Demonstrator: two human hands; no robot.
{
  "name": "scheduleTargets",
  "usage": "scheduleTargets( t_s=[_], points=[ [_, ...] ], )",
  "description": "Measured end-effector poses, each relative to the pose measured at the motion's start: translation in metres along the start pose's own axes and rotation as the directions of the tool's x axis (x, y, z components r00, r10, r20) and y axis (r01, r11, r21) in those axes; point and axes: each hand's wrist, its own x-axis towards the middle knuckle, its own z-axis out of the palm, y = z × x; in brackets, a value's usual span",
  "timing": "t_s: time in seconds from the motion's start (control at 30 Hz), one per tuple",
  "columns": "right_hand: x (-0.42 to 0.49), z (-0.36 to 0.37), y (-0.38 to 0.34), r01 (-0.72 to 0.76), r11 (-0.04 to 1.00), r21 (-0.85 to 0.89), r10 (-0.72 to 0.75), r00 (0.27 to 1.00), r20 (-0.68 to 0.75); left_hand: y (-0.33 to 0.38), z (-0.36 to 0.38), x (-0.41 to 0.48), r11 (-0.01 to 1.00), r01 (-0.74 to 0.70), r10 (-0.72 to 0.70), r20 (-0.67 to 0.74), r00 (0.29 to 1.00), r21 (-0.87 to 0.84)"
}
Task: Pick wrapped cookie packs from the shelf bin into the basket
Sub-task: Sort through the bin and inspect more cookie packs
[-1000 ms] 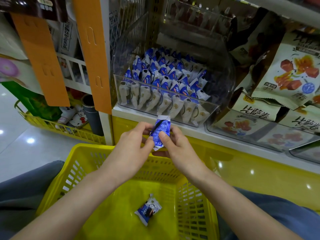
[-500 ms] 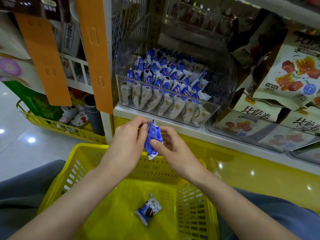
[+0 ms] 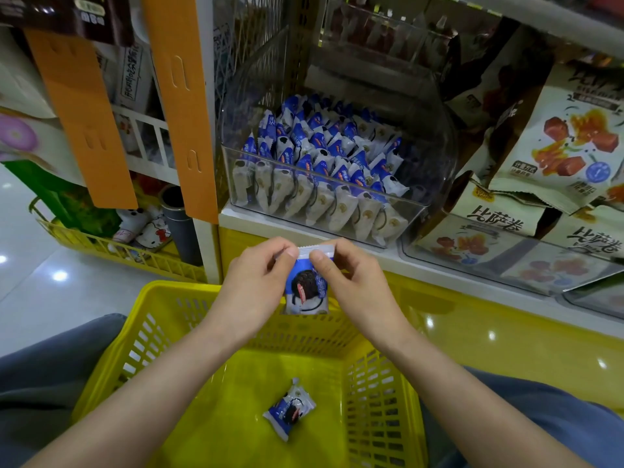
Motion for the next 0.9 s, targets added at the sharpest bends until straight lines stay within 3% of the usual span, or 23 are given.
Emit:
scheduleTargets(
  t_s=[0.13,0.23,0.27,0.37,0.5,0.57,0.73,0.9],
  points=[
    [-0.003,-0.005,-0.001,0.241,0.943,-0.228,-0.259,0.964,-0.052,-0.001,0.002,0.002,0.994,0.076,-0.074,0.029,0.997,-0.078],
    [-0.004,-0.009,-0.001,0.324,0.869,-0.374,-0.385,0.918,-0.099,0.003,0.003,0.003,0.929,0.215,-0.191,0.107,0.976,-0.301],
    [-0.004,-0.01,-0.002,0.284,0.904,-0.32,-0.345,0.926,-0.151,0.005,0.003,0.002,0.895,0.26,-0.215,0.161,0.963,-0.361],
    [0.0,-0.015,-0.007,0.053,0.994,0.095,-0.027,0.965,-0.261,0.005,0.007,0.0,0.869,0.336,-0.25,0.264,0.932,-0.363],
    [0.002,-0.021,-0.013,-0.128,0.879,0.46,0.24,0.951,-0.194,0.007,0.004,0.002,0.856,0.236,-0.222,0.085,0.971,-0.459],
    [0.001,-0.019,-0.012,-0.201,0.847,0.493,0.286,0.953,-0.102,0.006,0.0,0.005,0.861,0.168,-0.212,-0.038,0.977,-0.481],
    [-0.003,-0.015,-0.011,-0.321,0.924,0.209,0.297,0.945,0.136,0.002,-0.008,0.009,0.89,0.082,-0.163,-0.144,0.976,-0.449],
    [-0.007,-0.012,-0.006,-0.027,0.97,-0.243,0.057,0.991,0.118,0.004,-0.01,0.008,0.99,-0.079,0.061,-0.146,0.987,-0.119]
  ],
)
